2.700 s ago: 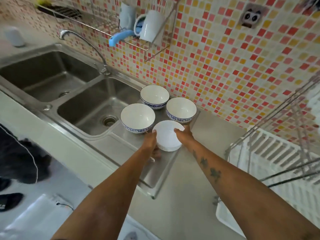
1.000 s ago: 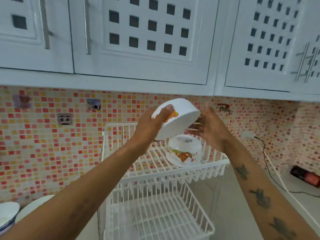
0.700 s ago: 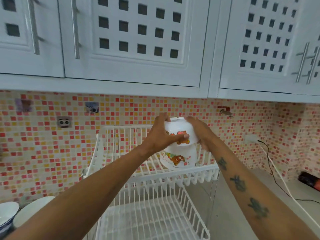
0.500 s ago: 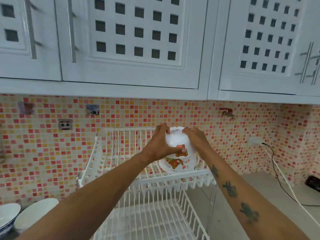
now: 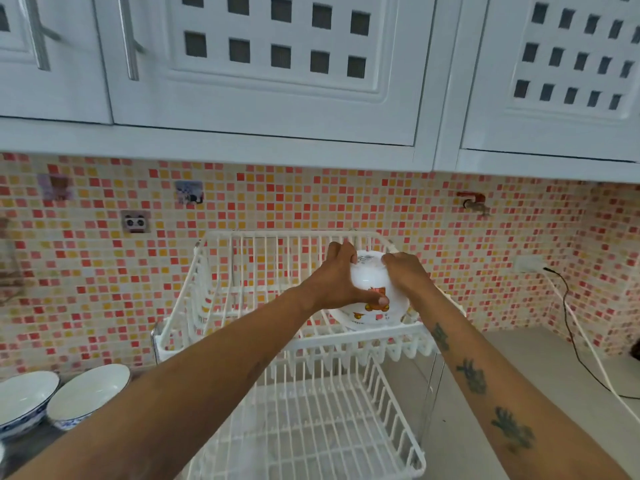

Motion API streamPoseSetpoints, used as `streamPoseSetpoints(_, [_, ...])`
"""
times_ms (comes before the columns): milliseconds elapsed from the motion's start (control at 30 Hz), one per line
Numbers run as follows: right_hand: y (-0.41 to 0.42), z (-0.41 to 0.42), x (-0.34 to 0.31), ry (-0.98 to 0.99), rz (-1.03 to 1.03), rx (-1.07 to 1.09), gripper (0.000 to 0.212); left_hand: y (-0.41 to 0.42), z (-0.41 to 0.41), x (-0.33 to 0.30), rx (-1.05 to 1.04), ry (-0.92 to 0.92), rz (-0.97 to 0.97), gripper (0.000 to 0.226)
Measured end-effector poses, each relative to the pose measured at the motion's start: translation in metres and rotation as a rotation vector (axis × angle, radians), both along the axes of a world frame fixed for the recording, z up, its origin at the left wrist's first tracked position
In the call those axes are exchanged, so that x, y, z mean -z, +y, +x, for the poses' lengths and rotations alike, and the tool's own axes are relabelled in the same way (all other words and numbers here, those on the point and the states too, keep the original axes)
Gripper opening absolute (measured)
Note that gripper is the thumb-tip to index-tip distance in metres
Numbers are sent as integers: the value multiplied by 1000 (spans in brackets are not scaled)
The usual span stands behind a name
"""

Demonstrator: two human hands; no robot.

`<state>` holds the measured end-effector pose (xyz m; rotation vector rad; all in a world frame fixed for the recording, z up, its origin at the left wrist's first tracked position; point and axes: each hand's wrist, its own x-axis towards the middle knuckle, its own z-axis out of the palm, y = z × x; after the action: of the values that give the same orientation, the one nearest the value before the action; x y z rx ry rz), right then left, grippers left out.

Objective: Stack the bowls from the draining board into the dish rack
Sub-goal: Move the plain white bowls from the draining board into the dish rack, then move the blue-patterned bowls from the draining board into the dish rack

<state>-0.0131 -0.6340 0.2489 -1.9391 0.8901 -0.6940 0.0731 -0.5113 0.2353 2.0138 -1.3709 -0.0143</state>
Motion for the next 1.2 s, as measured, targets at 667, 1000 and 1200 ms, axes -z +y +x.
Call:
streamPoseSetpoints(667, [183, 54, -69, -772, -357, -303, 25, 182, 39, -76, -110, 243, -200, 51])
streamPoseSetpoints(1000, [406, 145, -64, -850, -93, -900, 24, 430, 127, -43, -459, 653, -482, 58])
streamPoseSetpoints(1200, [485, 223, -5, -557, 126, -1054, 31, 536, 161, 31, -742, 825, -445, 66])
